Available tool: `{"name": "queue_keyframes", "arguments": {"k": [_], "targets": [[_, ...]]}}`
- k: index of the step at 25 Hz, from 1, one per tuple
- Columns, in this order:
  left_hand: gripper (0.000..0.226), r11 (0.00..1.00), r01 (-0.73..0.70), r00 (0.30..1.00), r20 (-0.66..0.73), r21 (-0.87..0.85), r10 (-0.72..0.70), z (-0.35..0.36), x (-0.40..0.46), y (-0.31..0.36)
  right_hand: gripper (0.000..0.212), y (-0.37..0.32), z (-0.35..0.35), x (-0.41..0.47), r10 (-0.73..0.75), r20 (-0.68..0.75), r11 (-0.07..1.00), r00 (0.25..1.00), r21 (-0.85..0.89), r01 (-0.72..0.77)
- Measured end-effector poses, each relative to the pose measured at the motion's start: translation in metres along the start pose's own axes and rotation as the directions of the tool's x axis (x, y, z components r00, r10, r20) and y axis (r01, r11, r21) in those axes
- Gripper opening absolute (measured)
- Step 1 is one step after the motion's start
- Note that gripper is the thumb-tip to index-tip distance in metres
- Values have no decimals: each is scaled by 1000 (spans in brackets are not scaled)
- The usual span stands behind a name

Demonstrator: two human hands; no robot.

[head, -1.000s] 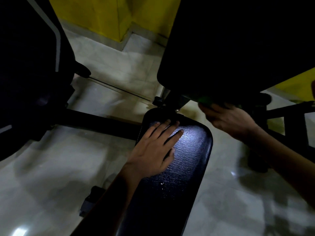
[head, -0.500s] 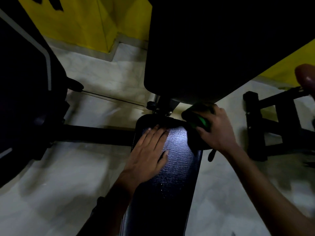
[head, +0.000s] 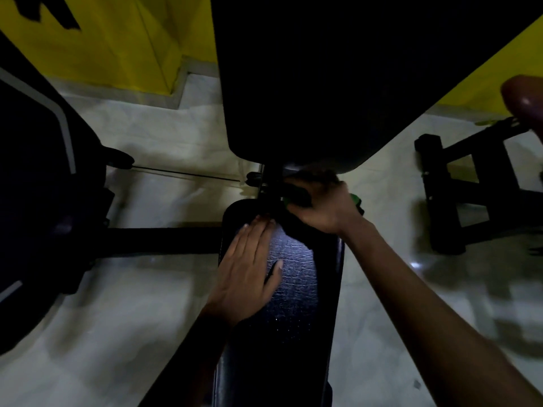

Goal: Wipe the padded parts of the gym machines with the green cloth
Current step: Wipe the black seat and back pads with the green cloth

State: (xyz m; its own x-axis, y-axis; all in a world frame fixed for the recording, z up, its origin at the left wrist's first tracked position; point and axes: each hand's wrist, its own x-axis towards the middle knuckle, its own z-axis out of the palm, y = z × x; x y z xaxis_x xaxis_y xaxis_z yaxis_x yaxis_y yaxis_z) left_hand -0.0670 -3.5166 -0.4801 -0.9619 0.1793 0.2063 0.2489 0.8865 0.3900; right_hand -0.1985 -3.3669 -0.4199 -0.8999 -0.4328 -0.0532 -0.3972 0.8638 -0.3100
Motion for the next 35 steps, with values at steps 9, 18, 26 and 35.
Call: {"name": "queue_keyframes", "arguments": {"k": [9,18,26,35], "targets": [[64,1000,22,1000,14,-4,-22,0,1,-2,43,33,-22,-22,61,177,968,982,230,-102],[55,999,20,999,-31,-30,-21,0,-2,-3,44,-63,15,73,-229,431,927,873,371,61],[57,1000,11,1000,-6,-19,-11,1,0,-4,43,47,-20,17,39,458,926,888,318,-204],[56,922,-354,930,166,157,329,3,20,12,59,25,70,-141,771,34,275,636,883,-381]]}}
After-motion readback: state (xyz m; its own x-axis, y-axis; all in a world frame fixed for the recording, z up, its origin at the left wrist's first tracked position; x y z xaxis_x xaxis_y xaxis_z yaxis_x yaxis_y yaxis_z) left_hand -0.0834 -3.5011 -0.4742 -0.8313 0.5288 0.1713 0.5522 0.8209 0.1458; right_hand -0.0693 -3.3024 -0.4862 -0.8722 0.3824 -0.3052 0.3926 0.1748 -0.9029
